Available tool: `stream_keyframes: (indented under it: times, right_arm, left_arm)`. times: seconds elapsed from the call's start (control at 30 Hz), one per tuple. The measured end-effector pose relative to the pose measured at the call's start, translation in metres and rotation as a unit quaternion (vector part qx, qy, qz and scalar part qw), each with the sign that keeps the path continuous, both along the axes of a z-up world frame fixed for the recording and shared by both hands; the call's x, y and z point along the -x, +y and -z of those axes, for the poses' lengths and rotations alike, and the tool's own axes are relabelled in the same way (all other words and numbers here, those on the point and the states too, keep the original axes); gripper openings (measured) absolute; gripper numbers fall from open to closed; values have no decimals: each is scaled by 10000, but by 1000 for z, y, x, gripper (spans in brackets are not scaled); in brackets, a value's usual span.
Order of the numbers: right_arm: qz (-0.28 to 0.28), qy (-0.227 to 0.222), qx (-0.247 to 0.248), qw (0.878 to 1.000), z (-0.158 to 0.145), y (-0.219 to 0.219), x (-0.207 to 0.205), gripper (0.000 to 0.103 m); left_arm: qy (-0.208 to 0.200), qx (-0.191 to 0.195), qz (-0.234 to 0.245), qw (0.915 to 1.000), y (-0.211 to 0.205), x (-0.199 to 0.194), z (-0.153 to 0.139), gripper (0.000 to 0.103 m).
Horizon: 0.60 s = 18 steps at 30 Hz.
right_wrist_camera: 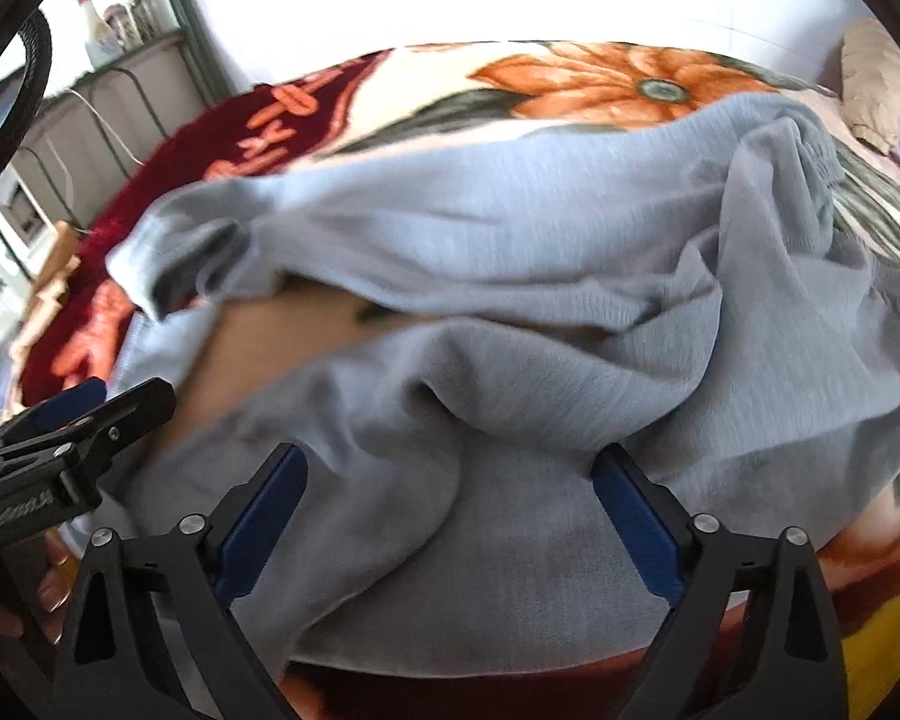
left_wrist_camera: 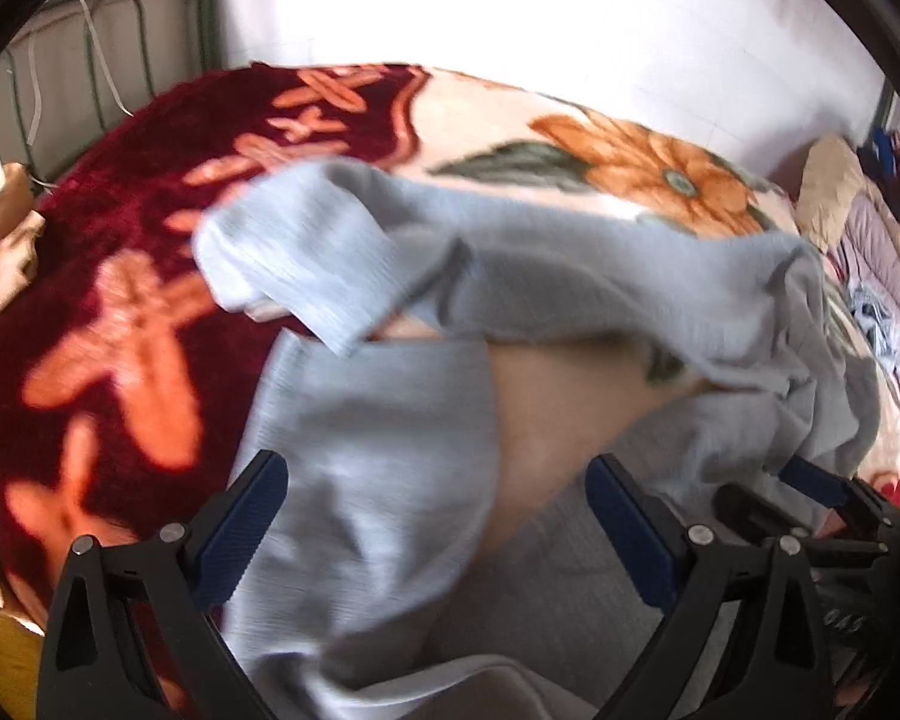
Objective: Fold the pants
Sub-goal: 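Grasp the grey sweatpants waistband with the right gripper and lift it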
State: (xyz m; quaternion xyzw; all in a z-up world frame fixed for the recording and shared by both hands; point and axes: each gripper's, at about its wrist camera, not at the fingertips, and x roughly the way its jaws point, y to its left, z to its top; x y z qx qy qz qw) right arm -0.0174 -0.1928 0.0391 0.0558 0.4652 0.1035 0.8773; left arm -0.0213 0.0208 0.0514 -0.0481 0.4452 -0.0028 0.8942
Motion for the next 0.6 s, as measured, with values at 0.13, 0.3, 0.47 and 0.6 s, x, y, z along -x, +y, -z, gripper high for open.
stream_keyframes:
  times: [0.13,0.3,0.47,0.6]
  right_arm:
    - [135,-100,139,9998,-19,-13,-12,96]
    - [475,-214,372,9979,-39,-43,-29,96]
    - [809,-225,682,9941,-52,-81,-58,96]
    - [1102,-172,1082,9879,-54,-111,-93,96]
  left_arm:
    - [-117,-93,-161,9998,15,-9,-22,101]
    - [-212,-218,-315,9990,29,-29,-40,101]
    - [-219,-144,-509,9984,44,-44,-47,101]
    - [-146,-194,-604,9979,56,-55,-47,101]
